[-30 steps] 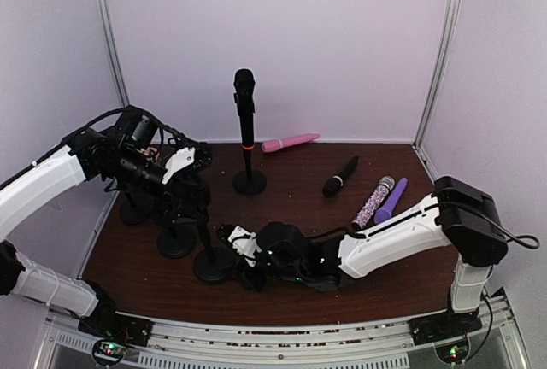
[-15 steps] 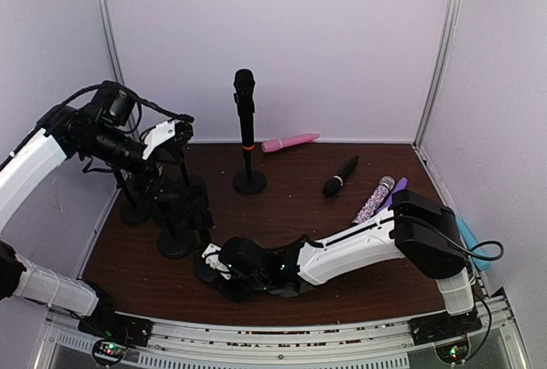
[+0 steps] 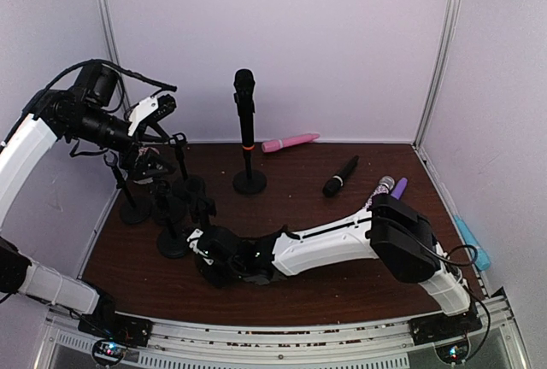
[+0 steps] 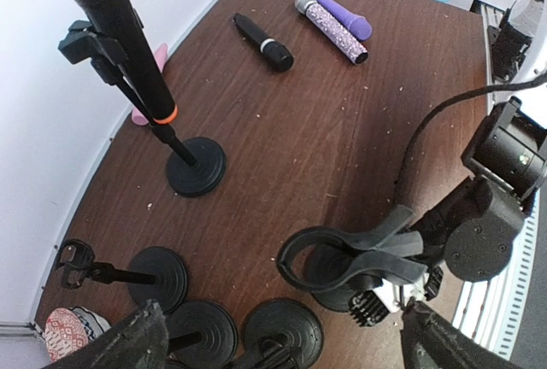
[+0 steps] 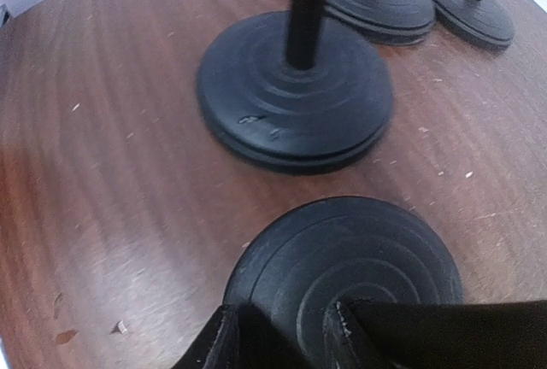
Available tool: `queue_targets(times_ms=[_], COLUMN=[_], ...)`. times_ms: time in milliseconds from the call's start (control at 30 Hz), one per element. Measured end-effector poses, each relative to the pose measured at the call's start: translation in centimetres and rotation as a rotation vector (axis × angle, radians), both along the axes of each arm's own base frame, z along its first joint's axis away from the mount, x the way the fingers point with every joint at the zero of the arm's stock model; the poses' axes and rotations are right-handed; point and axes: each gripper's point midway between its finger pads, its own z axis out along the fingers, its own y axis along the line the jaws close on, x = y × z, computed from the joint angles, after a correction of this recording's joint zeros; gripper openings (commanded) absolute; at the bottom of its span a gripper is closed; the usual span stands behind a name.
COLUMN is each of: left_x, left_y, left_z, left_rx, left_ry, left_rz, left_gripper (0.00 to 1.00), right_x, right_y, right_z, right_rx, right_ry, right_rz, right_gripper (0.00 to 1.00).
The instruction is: Remove the microphone from the stand
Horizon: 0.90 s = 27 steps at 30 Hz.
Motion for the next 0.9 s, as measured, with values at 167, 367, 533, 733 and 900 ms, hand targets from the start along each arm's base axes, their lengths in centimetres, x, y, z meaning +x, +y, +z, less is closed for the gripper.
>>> queue_targets(times_ms=[167,367,533,733,900], left_x=[0.0,0.4,1.2,1.8,2.3], left_y=[0.0,0.0,-0.1,-0.2,-0.4], left_z=[-0.1,-0.9,-1.5,-2.3,-3.2], left_rx=[0.000,0.008,0.011,0.007,0.005], left_ry=[0.001,0.023,0.029,0.048,0.075], left_rz=[-0.001,0.015,0.032,0.049,0.062], left_gripper=[0.98,0.98,0.98,0.98,0.98], right_x=[3.0,5.9,8.1,11.2,12.1], right_y=[-0.1,0.7,1.5,1.9,1.8], right_z=[0.1,0.2,0.4,0.5,0.5], right_rx=[0.012,0.026,0.038,0.068,0.085], right_ry=[0.005,0.007,0.013,0.023,0.041], right_rz=[-0.057,-0.100,-0.126,-0.159,-0.168], right_gripper=[0.34,0.33,0.33,0.36,0.53])
